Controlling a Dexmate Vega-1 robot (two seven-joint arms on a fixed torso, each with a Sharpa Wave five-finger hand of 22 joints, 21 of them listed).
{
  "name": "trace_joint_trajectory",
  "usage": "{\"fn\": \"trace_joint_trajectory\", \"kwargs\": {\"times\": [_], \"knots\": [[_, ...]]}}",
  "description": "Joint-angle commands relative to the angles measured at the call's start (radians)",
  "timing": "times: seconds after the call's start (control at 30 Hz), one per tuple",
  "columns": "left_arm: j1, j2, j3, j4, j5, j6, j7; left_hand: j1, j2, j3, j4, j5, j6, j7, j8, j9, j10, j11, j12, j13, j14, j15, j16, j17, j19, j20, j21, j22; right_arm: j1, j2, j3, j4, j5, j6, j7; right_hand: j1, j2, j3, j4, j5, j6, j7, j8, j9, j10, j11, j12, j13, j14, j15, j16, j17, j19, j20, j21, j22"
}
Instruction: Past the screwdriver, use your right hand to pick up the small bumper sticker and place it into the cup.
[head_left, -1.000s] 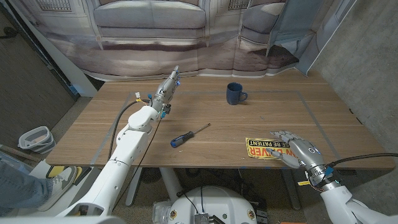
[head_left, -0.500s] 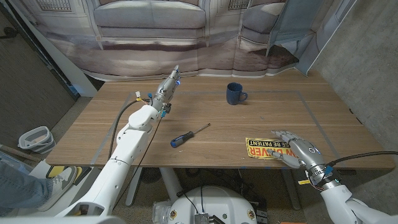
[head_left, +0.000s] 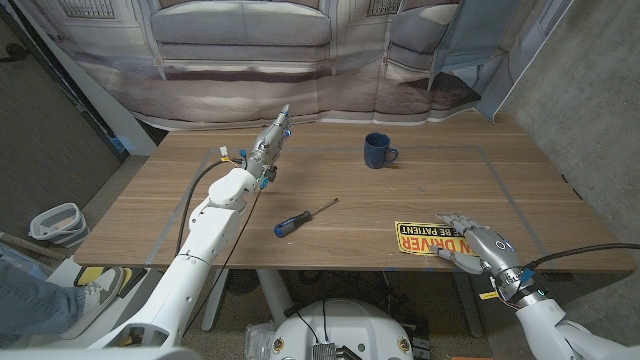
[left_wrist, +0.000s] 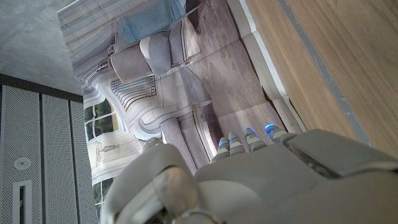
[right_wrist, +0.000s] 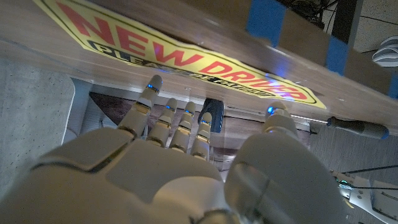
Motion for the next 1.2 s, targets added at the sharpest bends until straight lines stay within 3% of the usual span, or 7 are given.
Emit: {"fn": "trace_joint_trajectory", "kwargs": {"times": [0.03, 0.93, 1.07, 1.2], "knots": [[0.0, 0.001, 0.005, -0.008, 0.004, 0.011, 0.001, 0.012, 0.003, -0.008, 0.0, -0.001, 0.0, -0.002, -0.003, 0.004, -0.004, 0.0, 0.0, 0.006, -0.005, 0.003, 0.0, 0.002, -0.003, 0.006, 0.001, 0.004, 0.024, -0.011, -0.032, 0.013, 0.018, -0.021, -0.002, 0.015, -0.002, 0.0, -0.008, 0.009, 0.004, -0.002, 0.008, 0.003, -0.005, 0.004, -0.002, 0.006, 0.001, -0.037, 0.004, 0.004, 0.0, 0.002, -0.001, 0.004], [0.001, 0.001, 0.005, 0.002, -0.003, 0.004, -0.011, 0.012, 0.004, -0.012, 0.0, -0.002, 0.001, -0.003, -0.003, 0.004, -0.004, -0.003, 0.001, 0.006, -0.005, 0.003, 0.0, 0.002, -0.006, 0.009, 0.0, 0.004, 0.046, -0.033, -0.084, 0.024, 0.072, -0.068, -0.002, 0.046, 0.006, 0.007, -0.005, 0.023, 0.016, -0.004, 0.016, 0.004, -0.005, 0.002, 0.002, 0.008, 0.009, -0.043, 0.012, 0.007, 0.011, -0.004, 0.002, 0.006], [0.001, -0.001, 0.005, 0.011, -0.005, 0.0, -0.013, 0.012, 0.004, -0.013, 0.001, -0.002, 0.001, -0.003, -0.002, 0.004, -0.004, -0.002, 0.0, 0.006, -0.005, 0.004, 0.0, 0.002, -0.006, 0.009, 0.0, 0.004, 0.047, -0.037, -0.091, 0.025, 0.076, -0.071, -0.005, 0.063, 0.014, 0.013, -0.001, 0.029, 0.043, -0.017, 0.027, 0.004, 0.014, -0.002, 0.012, 0.009, 0.03, -0.045, 0.02, 0.009, 0.049, -0.034, 0.016, 0.008], [0.004, -0.002, 0.003, 0.014, -0.006, -0.004, -0.011, 0.013, 0.004, -0.013, 0.001, -0.002, 0.001, -0.003, -0.003, 0.004, -0.005, -0.004, 0.0, 0.006, -0.005, 0.004, 0.0, 0.002, -0.006, 0.01, 0.0, 0.004, 0.051, -0.041, -0.097, 0.025, 0.079, -0.075, -0.007, 0.078, 0.022, 0.017, 0.005, 0.032, 0.082, -0.031, 0.039, 0.004, 0.037, -0.025, 0.023, 0.009, 0.069, -0.052, 0.033, 0.012, 0.086, -0.059, 0.031, 0.013]]}}
